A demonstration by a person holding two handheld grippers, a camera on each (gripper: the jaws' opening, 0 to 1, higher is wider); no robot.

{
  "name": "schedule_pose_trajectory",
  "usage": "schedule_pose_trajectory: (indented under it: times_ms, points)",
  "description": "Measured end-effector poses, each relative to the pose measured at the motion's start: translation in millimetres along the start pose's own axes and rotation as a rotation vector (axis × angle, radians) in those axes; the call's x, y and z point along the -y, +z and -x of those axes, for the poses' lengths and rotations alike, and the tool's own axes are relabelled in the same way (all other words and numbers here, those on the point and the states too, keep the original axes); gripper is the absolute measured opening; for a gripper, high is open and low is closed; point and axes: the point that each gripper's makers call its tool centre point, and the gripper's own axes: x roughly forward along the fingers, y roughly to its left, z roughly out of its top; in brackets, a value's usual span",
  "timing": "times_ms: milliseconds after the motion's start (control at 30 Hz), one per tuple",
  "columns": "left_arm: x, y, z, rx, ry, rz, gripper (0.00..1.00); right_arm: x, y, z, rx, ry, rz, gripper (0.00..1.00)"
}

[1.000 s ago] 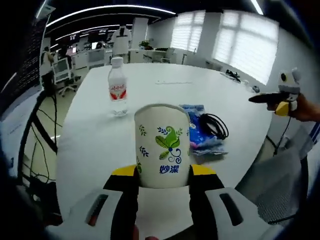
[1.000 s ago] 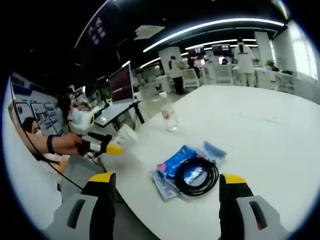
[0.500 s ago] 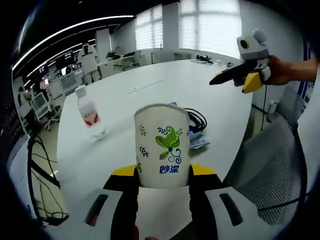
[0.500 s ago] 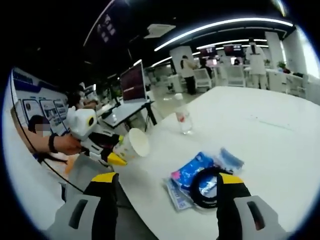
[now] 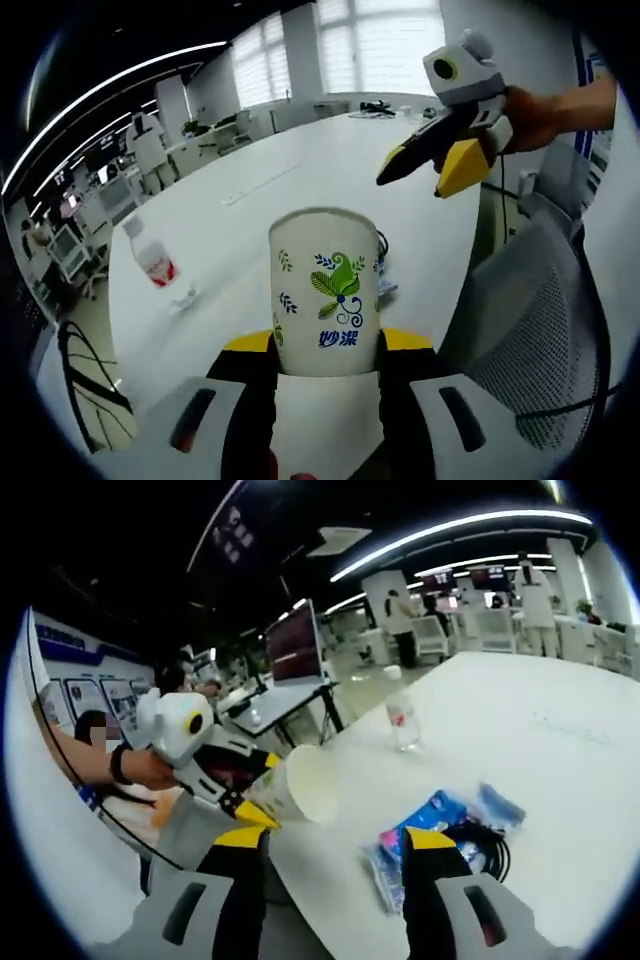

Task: Arrange the tabletop items into an orderly group along one side of the table until the central work area is clear of visible clutter.

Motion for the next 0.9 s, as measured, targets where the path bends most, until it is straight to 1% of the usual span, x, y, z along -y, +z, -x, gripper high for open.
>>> schedule_pose_trajectory:
  times_ms: [200, 300, 467, 533, 667, 767, 900]
  points:
    - [13.0, 12.3, -1, 0.006, -0.026, -0.05, 0.38, -13, 0.6, -8, 0.001, 0.046, -0.002, 0.4]
    - [18.6, 16.9, -2, 0.007, -0.037, -0.081, 0.38, -19, 0.8, -11, 0.002, 0.065, -0.005, 0.38]
    - [27.1, 20.8, -6, 0.005, -0.063, -0.146, 0.38, -31, 0.3, -14, -0.001, 0.097, -0.009, 0.34]
    - [29.1, 21.5, -7, 0.005, -0.071, -0.155, 0.38, -38, -1.0, -15, -0.008, 0.116, -0.009, 0.33]
    - [34.3, 23.5, -10, 0.009, -0.091, -0.182, 0.38, -43, -3.7, -16, -0.015, 0.13, -0.011, 0.3]
    - [38.6, 25.3, -12, 0.009, -0.105, -0.203, 0.38, -49, -3.7, -15, -0.011, 0.14, -0.016, 0.25]
    - [41.7, 26.5, -14, 0.011, -0.12, -0.213, 0.38, -53, -4.2, -13, 0.002, 0.154, -0.026, 0.12]
